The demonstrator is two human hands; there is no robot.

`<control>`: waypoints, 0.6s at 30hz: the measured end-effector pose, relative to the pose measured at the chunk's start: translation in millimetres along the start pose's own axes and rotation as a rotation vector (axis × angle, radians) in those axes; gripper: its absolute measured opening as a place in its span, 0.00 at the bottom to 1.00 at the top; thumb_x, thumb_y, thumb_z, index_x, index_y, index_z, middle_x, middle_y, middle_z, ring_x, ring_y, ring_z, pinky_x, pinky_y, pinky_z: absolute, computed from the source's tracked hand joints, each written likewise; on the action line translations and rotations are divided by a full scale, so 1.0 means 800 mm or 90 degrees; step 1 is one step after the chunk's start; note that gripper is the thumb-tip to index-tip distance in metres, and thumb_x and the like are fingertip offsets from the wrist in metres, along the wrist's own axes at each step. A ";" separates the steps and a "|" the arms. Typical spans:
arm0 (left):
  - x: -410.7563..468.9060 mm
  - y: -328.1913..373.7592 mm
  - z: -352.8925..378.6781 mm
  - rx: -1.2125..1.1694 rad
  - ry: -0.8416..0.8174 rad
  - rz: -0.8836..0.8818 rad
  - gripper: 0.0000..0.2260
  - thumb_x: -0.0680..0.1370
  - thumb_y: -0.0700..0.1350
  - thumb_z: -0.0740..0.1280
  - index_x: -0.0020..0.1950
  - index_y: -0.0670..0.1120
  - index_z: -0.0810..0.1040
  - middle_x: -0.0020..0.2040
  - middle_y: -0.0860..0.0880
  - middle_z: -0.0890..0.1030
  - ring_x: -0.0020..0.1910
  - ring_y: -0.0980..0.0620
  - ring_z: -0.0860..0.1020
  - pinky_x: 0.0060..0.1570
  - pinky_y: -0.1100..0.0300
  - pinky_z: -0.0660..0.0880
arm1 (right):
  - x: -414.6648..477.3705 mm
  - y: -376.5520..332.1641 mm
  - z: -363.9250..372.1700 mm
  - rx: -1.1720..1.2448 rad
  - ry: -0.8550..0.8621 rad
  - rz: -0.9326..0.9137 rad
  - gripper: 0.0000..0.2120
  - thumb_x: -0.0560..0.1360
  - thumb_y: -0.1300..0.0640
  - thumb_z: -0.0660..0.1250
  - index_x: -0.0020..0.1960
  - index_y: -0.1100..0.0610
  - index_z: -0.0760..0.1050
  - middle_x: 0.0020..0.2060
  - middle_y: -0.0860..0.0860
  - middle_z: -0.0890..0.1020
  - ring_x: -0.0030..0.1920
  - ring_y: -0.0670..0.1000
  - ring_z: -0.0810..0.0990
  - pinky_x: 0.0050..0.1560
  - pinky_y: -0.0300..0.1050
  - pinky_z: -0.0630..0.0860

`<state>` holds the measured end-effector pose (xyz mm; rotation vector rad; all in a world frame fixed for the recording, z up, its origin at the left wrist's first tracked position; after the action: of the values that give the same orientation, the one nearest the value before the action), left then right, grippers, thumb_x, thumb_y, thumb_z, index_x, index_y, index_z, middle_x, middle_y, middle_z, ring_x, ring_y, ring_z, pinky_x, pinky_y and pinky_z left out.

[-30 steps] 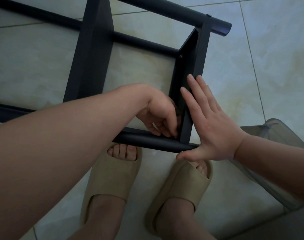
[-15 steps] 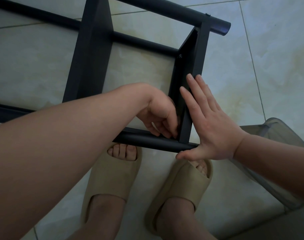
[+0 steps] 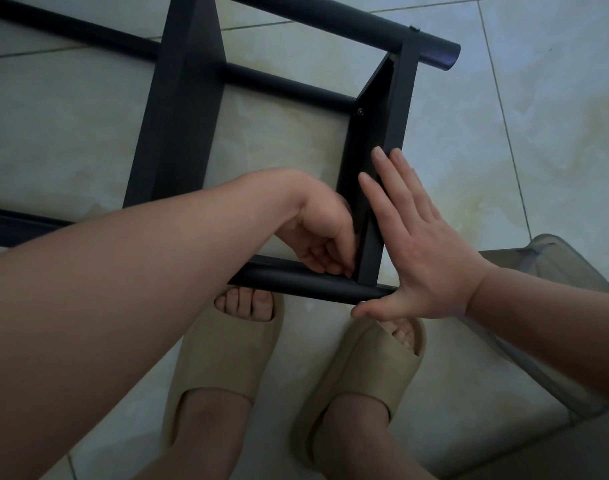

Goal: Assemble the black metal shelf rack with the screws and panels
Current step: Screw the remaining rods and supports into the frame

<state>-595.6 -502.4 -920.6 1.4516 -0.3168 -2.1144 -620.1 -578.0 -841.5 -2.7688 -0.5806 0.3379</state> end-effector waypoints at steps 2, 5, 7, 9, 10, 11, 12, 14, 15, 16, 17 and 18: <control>-0.003 0.000 0.000 -0.004 -0.012 0.001 0.10 0.78 0.35 0.66 0.58 0.43 0.79 0.47 0.46 0.81 0.44 0.52 0.78 0.53 0.57 0.74 | 0.000 0.000 0.000 0.000 -0.002 0.002 0.63 0.68 0.18 0.58 0.82 0.64 0.46 0.81 0.63 0.45 0.82 0.63 0.39 0.79 0.67 0.49; -0.008 -0.003 -0.002 0.024 -0.015 -0.021 0.07 0.79 0.43 0.67 0.56 0.47 0.81 0.46 0.51 0.83 0.46 0.53 0.77 0.53 0.56 0.73 | 0.000 0.000 0.000 0.000 -0.002 0.004 0.63 0.68 0.18 0.58 0.82 0.64 0.45 0.81 0.63 0.44 0.82 0.63 0.39 0.80 0.67 0.48; -0.006 -0.005 -0.004 0.037 -0.003 -0.032 0.07 0.79 0.44 0.67 0.56 0.46 0.80 0.42 0.51 0.83 0.42 0.54 0.77 0.48 0.59 0.73 | 0.000 0.000 0.000 0.001 0.000 0.003 0.63 0.68 0.18 0.58 0.82 0.64 0.46 0.81 0.63 0.44 0.82 0.63 0.39 0.79 0.67 0.49; -0.003 -0.004 -0.004 0.033 0.006 -0.031 0.06 0.79 0.42 0.67 0.56 0.45 0.79 0.40 0.50 0.82 0.39 0.54 0.77 0.44 0.61 0.73 | 0.000 0.000 -0.001 0.002 0.001 0.002 0.63 0.68 0.19 0.58 0.82 0.64 0.46 0.81 0.63 0.44 0.82 0.63 0.39 0.79 0.67 0.49; -0.001 -0.004 -0.004 0.033 0.010 -0.031 0.06 0.79 0.42 0.67 0.55 0.44 0.79 0.40 0.50 0.82 0.38 0.55 0.76 0.44 0.62 0.73 | 0.000 0.000 -0.001 0.002 0.001 0.002 0.63 0.68 0.19 0.58 0.82 0.64 0.46 0.81 0.63 0.44 0.82 0.63 0.39 0.80 0.67 0.49; -0.001 -0.003 -0.004 0.034 0.013 -0.029 0.06 0.79 0.41 0.68 0.55 0.44 0.80 0.40 0.50 0.82 0.38 0.55 0.76 0.43 0.62 0.73 | 0.000 0.000 -0.001 0.001 0.001 0.002 0.63 0.68 0.19 0.58 0.82 0.64 0.46 0.82 0.62 0.44 0.82 0.63 0.39 0.80 0.67 0.49; 0.000 -0.002 -0.003 0.034 0.016 -0.026 0.05 0.79 0.40 0.67 0.54 0.43 0.80 0.40 0.49 0.82 0.37 0.55 0.76 0.43 0.62 0.73 | 0.000 0.000 -0.001 0.000 0.000 0.002 0.63 0.68 0.19 0.59 0.82 0.64 0.46 0.82 0.62 0.44 0.82 0.63 0.39 0.79 0.67 0.49; 0.002 0.000 -0.002 0.025 0.020 -0.020 0.04 0.79 0.37 0.67 0.51 0.42 0.80 0.39 0.48 0.81 0.37 0.54 0.76 0.42 0.63 0.72 | 0.000 0.000 0.000 -0.001 -0.002 0.003 0.63 0.68 0.19 0.59 0.82 0.65 0.46 0.81 0.63 0.44 0.82 0.63 0.39 0.79 0.67 0.49; 0.003 0.000 -0.002 0.018 0.018 -0.017 0.04 0.78 0.36 0.66 0.51 0.42 0.79 0.39 0.48 0.81 0.37 0.54 0.76 0.42 0.63 0.72 | 0.000 0.000 0.000 -0.002 -0.003 0.003 0.63 0.68 0.19 0.59 0.82 0.65 0.46 0.81 0.63 0.44 0.82 0.63 0.39 0.79 0.67 0.49; 0.002 0.000 0.000 0.013 0.014 -0.014 0.04 0.78 0.35 0.66 0.51 0.42 0.79 0.40 0.48 0.80 0.37 0.54 0.76 0.41 0.63 0.72 | 0.000 0.000 0.000 -0.002 -0.003 0.003 0.63 0.68 0.19 0.59 0.82 0.65 0.46 0.81 0.63 0.45 0.82 0.63 0.39 0.79 0.67 0.49; 0.002 0.001 0.000 0.010 0.010 -0.008 0.05 0.78 0.34 0.65 0.51 0.41 0.79 0.40 0.47 0.80 0.37 0.54 0.76 0.42 0.63 0.72 | 0.000 0.000 0.000 -0.003 -0.004 0.002 0.63 0.68 0.19 0.58 0.82 0.65 0.46 0.81 0.63 0.45 0.82 0.63 0.39 0.79 0.67 0.49; 0.001 0.001 0.001 0.006 0.007 -0.002 0.06 0.78 0.34 0.65 0.52 0.41 0.79 0.40 0.47 0.80 0.37 0.54 0.76 0.42 0.62 0.72 | 0.000 0.000 -0.001 -0.003 -0.004 0.002 0.63 0.68 0.19 0.58 0.82 0.65 0.46 0.81 0.64 0.45 0.81 0.64 0.39 0.79 0.67 0.49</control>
<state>-596.4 -503.8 -920.7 1.4697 -0.3219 -2.1090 -620.0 -578.2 -841.1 -2.7751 -0.5783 0.3457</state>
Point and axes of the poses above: each hand's wrist, its own x-axis towards the middle knuckle, its own z-axis out of the palm, y = z × x, the point moved 8 cm from there along x, towards the middle knuckle
